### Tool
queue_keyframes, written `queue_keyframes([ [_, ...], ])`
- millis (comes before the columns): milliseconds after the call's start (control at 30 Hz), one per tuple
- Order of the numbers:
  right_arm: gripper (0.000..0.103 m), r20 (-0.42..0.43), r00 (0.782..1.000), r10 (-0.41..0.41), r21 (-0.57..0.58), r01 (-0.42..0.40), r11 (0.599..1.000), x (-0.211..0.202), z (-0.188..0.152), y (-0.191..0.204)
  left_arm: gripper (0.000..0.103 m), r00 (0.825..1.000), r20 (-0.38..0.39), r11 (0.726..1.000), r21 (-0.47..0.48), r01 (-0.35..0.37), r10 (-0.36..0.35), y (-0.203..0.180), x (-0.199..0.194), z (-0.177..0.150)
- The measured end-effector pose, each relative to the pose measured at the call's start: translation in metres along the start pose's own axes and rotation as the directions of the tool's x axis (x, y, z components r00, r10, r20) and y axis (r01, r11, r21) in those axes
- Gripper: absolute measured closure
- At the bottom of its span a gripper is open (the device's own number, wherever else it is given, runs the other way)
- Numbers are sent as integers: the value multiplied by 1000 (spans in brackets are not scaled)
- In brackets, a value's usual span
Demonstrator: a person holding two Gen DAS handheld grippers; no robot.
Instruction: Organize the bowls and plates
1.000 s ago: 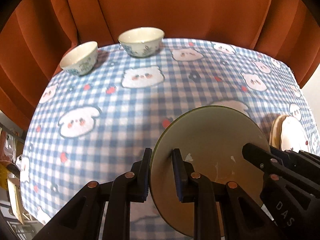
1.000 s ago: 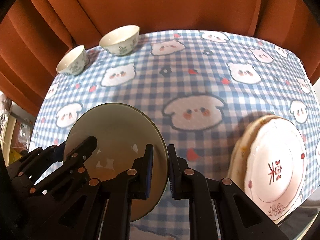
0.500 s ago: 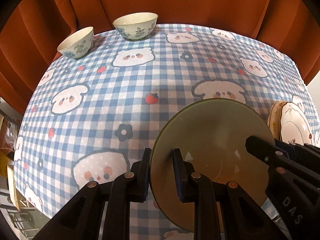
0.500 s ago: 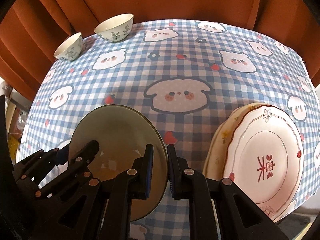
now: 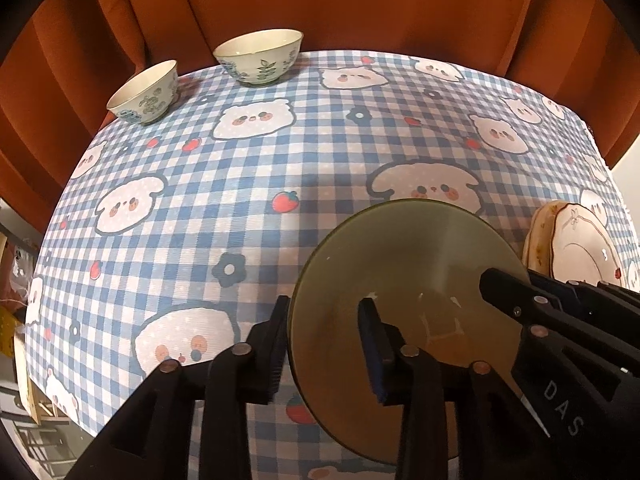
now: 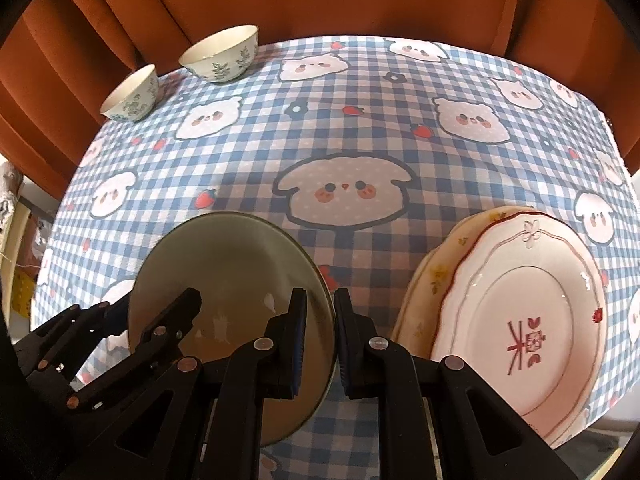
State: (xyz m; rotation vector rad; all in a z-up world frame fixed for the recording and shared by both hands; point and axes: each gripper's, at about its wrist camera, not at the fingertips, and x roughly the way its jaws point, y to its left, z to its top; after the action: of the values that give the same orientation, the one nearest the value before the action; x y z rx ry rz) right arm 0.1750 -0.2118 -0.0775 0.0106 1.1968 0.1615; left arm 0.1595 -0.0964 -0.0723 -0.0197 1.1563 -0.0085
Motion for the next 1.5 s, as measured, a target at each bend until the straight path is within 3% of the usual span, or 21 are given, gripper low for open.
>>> queue_keyframes([
  [100, 85, 4, 1000, -3, 0, 3, 1000, -2, 0, -2, 47, 1000, 2, 1000, -7, -2, 2, 0, -1, 0],
  [367, 86, 27, 999, -33, -22, 33, 999, -11, -2, -1, 29, 999, 50, 998, -66, 19, -16, 12, -15, 3],
  [767, 86, 134, 990, -38, -40, 44, 998, -40, 15, 21, 19, 987, 160, 999, -53, 2, 7, 39, -43, 12],
  [967, 85, 110, 994, -28, -23, 31, 999, -32, 33, 50, 16, 989, 151, 999, -30, 12, -7, 72, -39, 23],
  [1267, 84, 59, 998, -15, -32, 17, 999, -8, 70, 123, 16, 992, 123, 999, -33, 10, -6, 145, -25, 53],
  [1300, 80, 62, 998, -29, -31, 31, 999, -5, 75, 133, 16, 992, 125, 1000, -30, 7, -3, 152, -23, 56],
  [1367, 59, 69, 997, -36, -26, 38, 999, 0, 85, 149, 16, 992, 125, 1000, -29, 6, -2, 170, -20, 66],
  [1400, 42, 78, 996, -37, -14, 38, 999, 2, 90, 156, 16, 992, 127, 999, -32, 8, -4, 181, -18, 71],
  [1433, 33, 95, 995, -42, -2, 43, 999, 2, 95, 163, 16, 991, 130, 999, -32, 13, -9, 191, -16, 77],
  [1500, 30, 123, 991, -48, 0, 49, 999, 4, 107, 180, 16, 990, 138, 1000, -22, 5, -2, 208, -12, 90],
])
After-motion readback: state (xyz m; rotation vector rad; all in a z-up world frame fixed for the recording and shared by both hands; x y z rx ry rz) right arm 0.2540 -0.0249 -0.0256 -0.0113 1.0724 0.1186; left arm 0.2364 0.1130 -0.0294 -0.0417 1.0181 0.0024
